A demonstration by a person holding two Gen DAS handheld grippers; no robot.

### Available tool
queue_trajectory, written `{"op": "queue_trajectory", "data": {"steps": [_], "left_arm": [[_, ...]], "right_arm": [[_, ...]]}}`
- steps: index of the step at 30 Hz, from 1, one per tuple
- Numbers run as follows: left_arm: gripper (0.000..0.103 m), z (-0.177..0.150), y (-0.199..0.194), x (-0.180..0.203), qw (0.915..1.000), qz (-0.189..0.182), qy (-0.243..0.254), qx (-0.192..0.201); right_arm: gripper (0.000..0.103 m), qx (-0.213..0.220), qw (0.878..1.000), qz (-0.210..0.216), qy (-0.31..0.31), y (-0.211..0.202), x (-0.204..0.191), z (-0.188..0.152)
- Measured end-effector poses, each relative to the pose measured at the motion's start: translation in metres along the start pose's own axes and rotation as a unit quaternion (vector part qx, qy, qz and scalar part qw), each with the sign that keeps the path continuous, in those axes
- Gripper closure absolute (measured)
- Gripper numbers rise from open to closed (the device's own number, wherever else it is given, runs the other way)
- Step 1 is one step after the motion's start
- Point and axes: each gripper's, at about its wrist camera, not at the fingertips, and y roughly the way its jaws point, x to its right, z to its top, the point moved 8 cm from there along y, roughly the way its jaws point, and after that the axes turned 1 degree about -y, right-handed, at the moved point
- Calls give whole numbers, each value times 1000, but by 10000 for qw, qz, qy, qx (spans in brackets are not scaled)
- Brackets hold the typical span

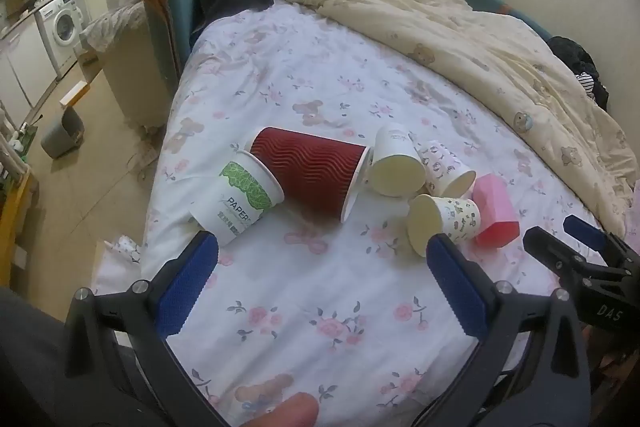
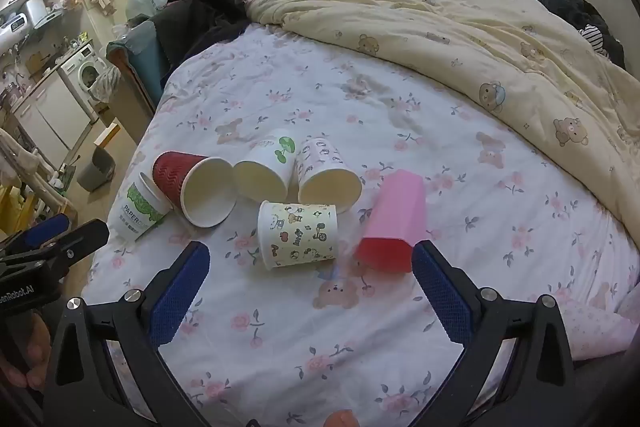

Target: Flip cup upside down

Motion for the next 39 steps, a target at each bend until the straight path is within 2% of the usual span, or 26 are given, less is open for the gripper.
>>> {"op": "queue_trajectory", "data": {"steps": [39], "left_arm": [[0, -1, -2, -4, 10000, 25, 6, -45]], "right_arm": [[0, -99, 9999, -25, 8, 5, -3, -4]]}}
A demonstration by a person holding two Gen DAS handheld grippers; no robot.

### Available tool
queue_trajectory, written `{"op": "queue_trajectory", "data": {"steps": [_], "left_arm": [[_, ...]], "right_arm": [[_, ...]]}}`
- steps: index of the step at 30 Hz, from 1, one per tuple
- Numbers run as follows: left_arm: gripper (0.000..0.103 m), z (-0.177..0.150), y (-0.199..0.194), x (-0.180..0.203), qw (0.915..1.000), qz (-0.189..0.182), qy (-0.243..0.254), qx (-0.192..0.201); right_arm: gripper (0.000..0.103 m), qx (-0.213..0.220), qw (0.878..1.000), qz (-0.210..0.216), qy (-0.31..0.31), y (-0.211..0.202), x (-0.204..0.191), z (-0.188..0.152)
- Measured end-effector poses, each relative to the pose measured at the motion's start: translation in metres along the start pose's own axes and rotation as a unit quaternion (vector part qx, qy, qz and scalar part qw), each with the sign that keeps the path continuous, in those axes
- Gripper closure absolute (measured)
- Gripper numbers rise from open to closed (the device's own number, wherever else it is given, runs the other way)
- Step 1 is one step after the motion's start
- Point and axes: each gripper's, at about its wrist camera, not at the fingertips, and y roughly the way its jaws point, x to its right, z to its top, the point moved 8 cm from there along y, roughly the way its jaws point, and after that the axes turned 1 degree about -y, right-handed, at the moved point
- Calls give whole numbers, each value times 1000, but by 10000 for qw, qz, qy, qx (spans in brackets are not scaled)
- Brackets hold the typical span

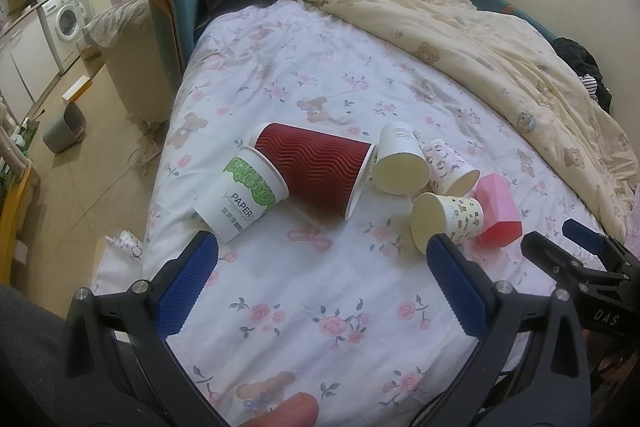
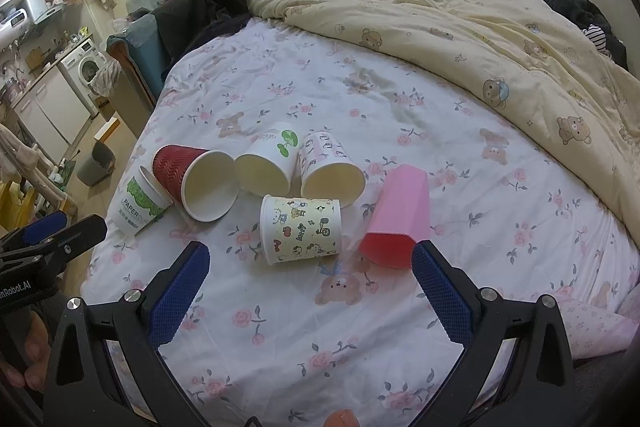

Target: Flip cup upside down

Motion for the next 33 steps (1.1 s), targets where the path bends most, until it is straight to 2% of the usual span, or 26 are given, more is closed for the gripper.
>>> {"op": "queue_trajectory", "data": {"steps": [33], "left_arm": [[0, -11, 7, -12, 10000, 20, -52, -72]], "right_arm": [[0, -210, 9998, 21, 12, 7, -1, -4]]}}
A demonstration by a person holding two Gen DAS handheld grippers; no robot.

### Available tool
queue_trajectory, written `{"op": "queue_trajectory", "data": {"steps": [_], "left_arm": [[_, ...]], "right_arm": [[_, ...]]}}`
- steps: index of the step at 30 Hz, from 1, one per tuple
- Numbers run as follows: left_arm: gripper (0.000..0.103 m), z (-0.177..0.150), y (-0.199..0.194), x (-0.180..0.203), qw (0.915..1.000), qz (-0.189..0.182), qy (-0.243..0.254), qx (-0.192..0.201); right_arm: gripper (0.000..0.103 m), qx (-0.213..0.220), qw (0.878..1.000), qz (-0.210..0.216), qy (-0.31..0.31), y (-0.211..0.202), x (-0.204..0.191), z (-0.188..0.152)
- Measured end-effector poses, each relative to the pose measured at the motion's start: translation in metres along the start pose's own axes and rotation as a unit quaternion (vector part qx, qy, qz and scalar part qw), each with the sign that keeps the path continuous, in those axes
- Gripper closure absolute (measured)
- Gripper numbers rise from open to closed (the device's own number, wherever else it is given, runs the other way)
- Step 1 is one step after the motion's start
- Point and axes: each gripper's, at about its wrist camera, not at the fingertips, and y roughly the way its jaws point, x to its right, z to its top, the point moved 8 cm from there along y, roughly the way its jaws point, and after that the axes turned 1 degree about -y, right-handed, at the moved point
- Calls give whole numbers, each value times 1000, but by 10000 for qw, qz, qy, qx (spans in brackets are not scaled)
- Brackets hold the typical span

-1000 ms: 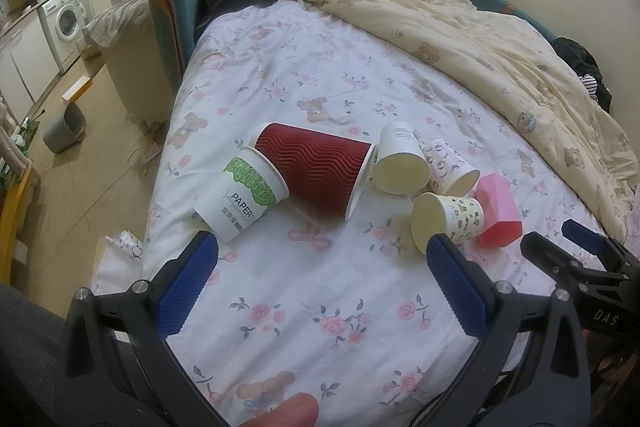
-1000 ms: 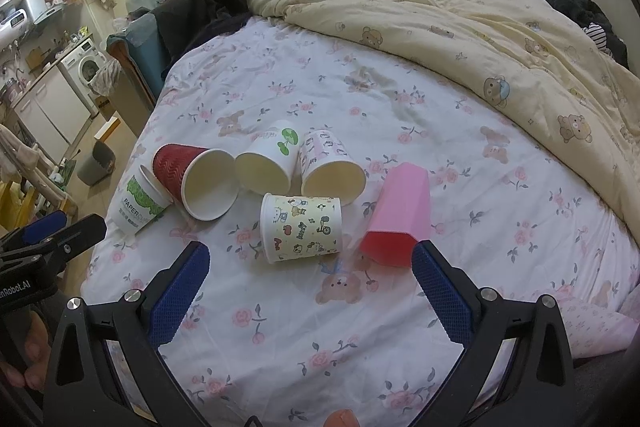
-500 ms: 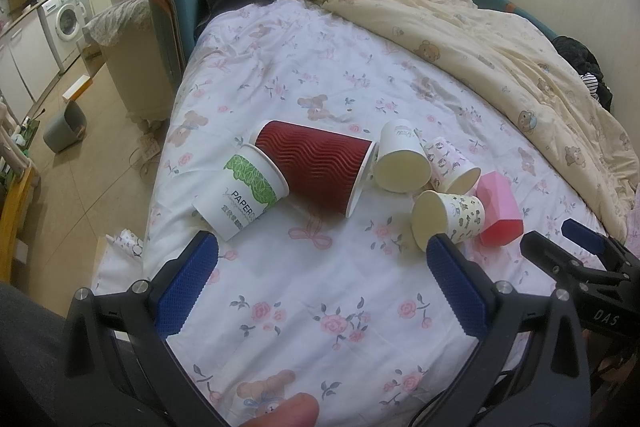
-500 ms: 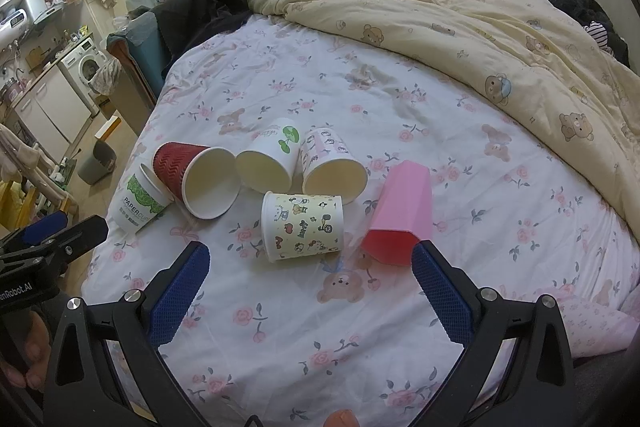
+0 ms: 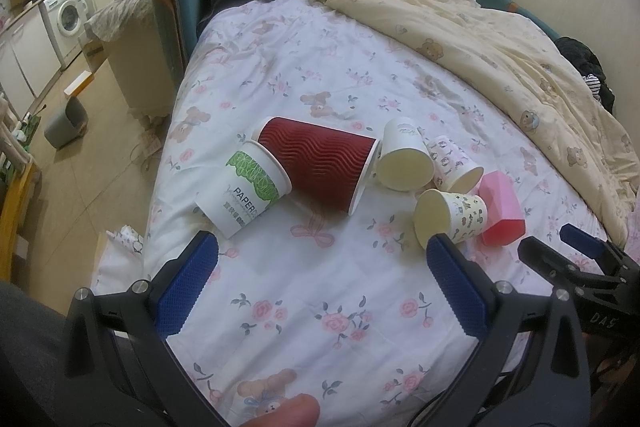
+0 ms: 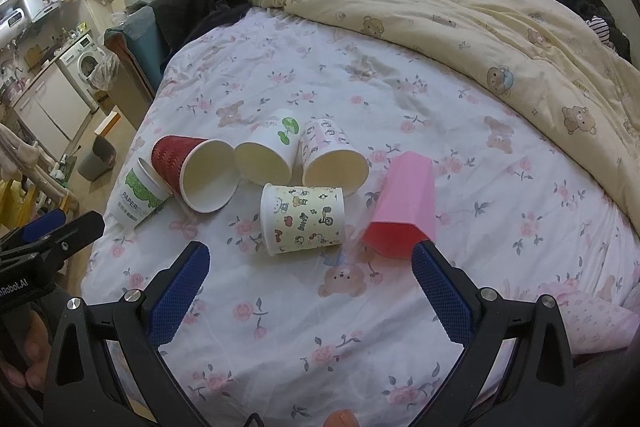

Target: Flip cup upside down

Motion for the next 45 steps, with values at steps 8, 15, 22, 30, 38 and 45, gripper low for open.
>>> {"op": "queue_trajectory", "data": {"steps": [8, 15, 22, 30, 38, 45], "left_arm": [[0, 1, 1, 1, 10000, 2, 9, -15], [0, 1, 1, 0, 10000, 0, 6, -20], [0, 1, 0, 0, 10000, 12, -3, -46], [0, -2, -1, -23, 9993, 118, -318, -166], [0, -1, 1, -58, 9951, 171, -832, -501], [0, 1, 10, -90, 9913, 501, -1002, -686]], "right_arm": [[0, -7, 10000, -19, -19, 1, 0, -1], [0, -8, 10000, -16, -9, 0, 0, 0], [0, -8, 10000, -13, -10, 0, 0, 0], [0, -108, 9990, 177, -393, 1, -21, 16], [0, -870, 9807, 793, -1563, 28, -82, 40], [0, -1522, 9204, 571, -3555, 68, -140, 41]]}}
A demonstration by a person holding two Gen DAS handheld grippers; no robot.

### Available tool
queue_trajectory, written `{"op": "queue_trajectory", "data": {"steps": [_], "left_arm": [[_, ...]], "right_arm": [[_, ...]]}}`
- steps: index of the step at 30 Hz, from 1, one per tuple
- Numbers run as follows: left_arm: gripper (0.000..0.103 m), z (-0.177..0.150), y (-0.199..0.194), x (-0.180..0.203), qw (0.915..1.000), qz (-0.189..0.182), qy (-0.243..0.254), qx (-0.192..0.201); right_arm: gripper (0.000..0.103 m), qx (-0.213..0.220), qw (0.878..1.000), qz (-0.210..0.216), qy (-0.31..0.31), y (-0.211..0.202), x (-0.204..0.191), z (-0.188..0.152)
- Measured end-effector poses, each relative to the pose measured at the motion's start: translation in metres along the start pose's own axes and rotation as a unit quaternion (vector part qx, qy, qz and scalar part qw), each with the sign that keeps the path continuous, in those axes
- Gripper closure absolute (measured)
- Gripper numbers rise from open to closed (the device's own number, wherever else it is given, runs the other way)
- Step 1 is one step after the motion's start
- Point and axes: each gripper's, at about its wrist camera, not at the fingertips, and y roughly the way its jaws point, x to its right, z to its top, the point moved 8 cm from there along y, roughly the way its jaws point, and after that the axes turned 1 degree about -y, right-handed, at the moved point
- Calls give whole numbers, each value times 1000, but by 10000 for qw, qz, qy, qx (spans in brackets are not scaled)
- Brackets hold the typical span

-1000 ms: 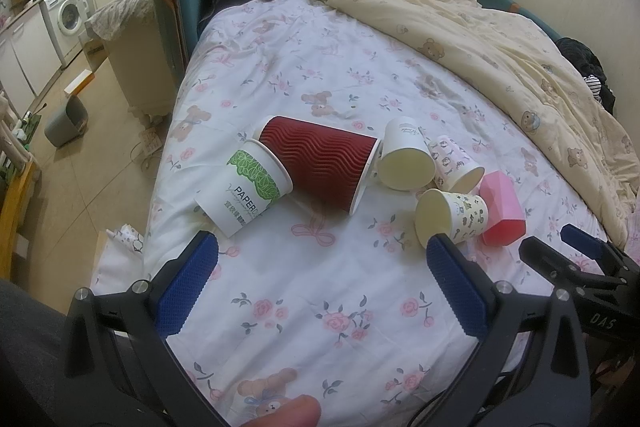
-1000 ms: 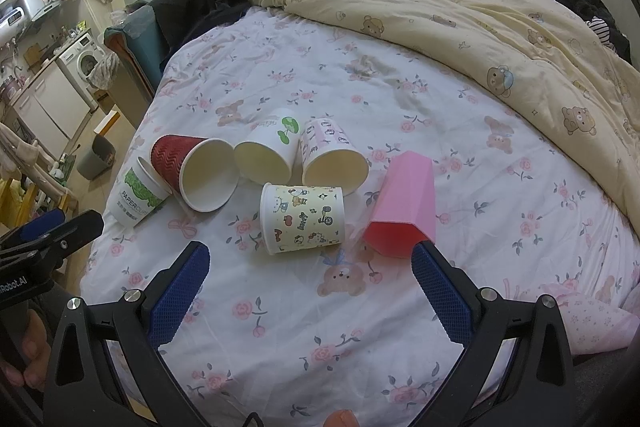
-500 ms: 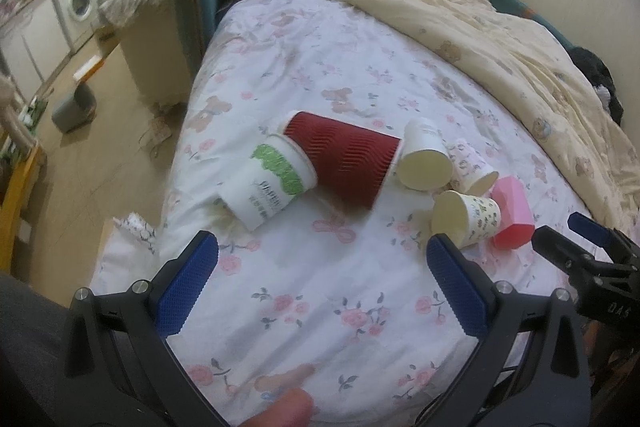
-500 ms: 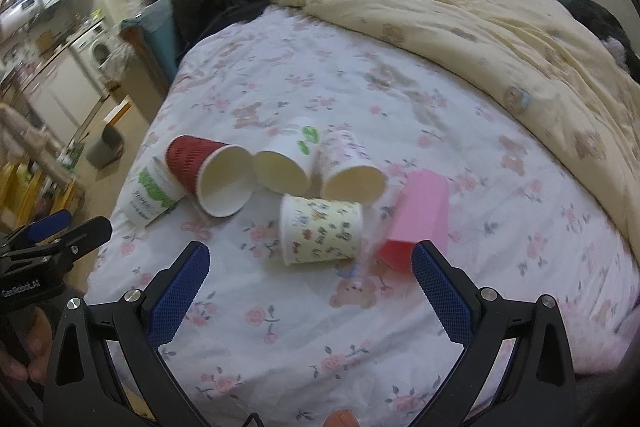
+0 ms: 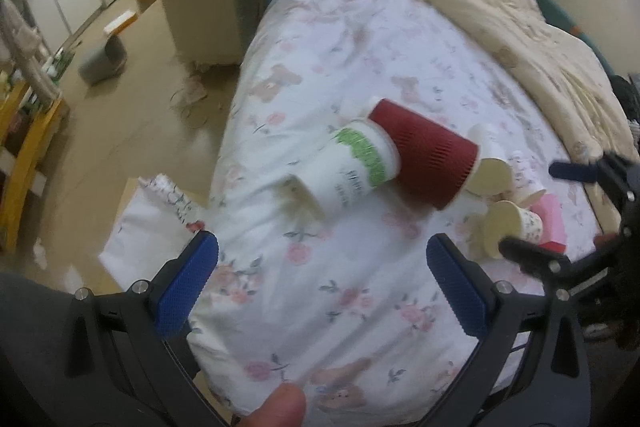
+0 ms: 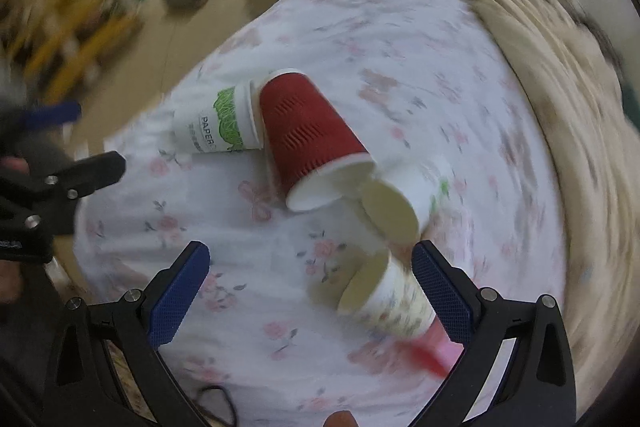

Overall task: Flip cup upside down
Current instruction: 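Grasp the red ripple-wall cup lying on its side with the right gripper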

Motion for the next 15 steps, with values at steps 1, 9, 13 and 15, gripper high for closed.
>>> {"op": "queue_trajectory", "data": {"steps": [1, 9, 13, 15], "left_arm": [[0, 1, 1, -6, 10000, 57, -49, -18], [0, 2, 11, -20, 9993, 45, -279, -255], [0, 5, 9, -13, 9992, -107, -249, -282], [0, 5, 7, -10, 9988, -251, -284, -295]], "right_arm": [[0, -99, 9999, -22, -130, 6, 0, 4], [0, -905, 9928, -173, -764, 69, -2, 40], [0, -1188, 9878, -342, -943, 102, -3, 51], [2, -1231, 9869, -371, -972, 114, -4, 55]]}}
